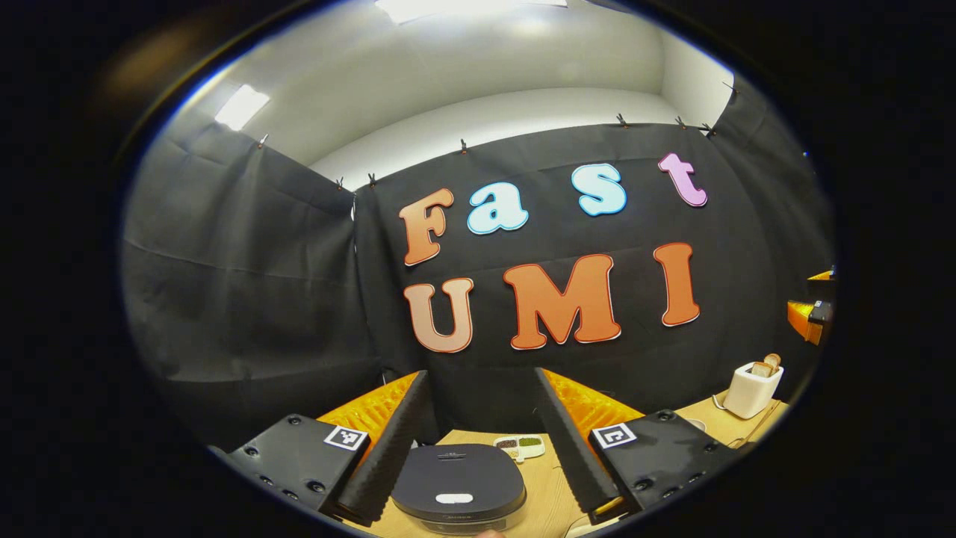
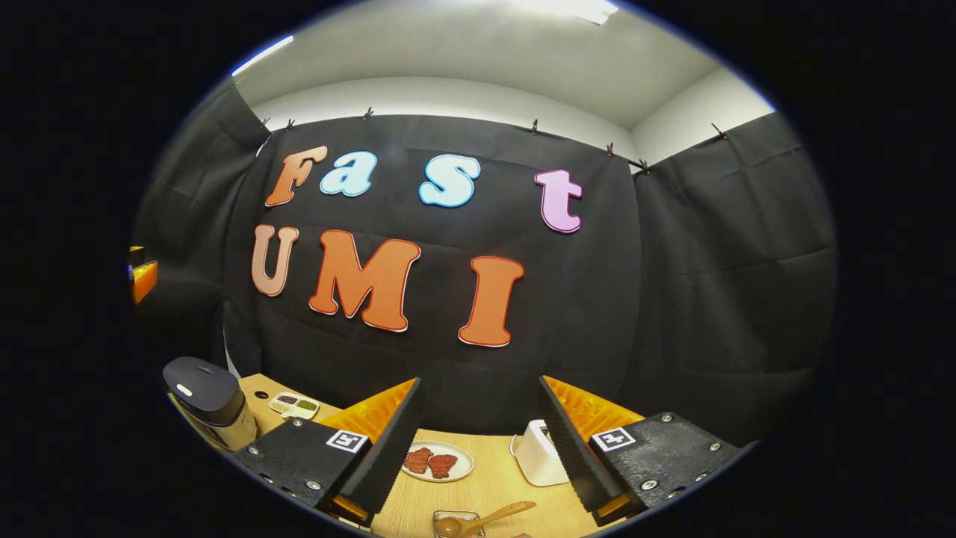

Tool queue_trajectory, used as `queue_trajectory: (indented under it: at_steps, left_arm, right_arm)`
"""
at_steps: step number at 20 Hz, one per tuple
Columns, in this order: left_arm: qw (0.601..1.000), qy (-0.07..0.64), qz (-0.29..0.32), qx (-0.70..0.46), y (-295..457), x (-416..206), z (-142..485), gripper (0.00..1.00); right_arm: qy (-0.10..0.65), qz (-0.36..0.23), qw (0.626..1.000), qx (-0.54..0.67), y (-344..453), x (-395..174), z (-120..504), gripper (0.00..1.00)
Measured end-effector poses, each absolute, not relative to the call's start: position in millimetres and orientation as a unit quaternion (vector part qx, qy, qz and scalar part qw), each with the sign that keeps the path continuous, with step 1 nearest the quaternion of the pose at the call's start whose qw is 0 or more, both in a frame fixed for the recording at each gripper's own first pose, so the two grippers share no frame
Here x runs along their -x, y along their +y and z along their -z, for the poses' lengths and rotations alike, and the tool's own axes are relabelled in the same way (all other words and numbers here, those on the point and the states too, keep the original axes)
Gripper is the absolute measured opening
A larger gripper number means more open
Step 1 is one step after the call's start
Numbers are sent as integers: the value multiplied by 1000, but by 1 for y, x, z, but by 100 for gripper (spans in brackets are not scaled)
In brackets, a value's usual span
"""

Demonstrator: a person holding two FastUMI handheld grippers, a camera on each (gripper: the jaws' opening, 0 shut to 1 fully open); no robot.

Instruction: Close the left gripper, press the button to open the rice cooker; take a wooden spoon from the chopstick holder with the right hand, scoop a spoonful of rice and pour it into the rice cooker, then put the wooden spoon back into the chopstick holder.

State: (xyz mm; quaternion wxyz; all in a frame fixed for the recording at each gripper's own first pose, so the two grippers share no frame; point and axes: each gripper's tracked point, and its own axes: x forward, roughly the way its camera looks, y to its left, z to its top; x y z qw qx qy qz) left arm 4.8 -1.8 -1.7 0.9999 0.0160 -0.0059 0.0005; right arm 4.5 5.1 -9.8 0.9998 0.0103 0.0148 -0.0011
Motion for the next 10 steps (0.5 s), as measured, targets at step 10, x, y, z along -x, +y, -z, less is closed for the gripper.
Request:
queue_trajectory:
  at_steps: [10]
  left_arm:
    - [1000, 0, 2, -8, -3, -12, 9, 98]
  right_arm:
    - [20, -9, 1000, -21, 18, -13, 12, 93]
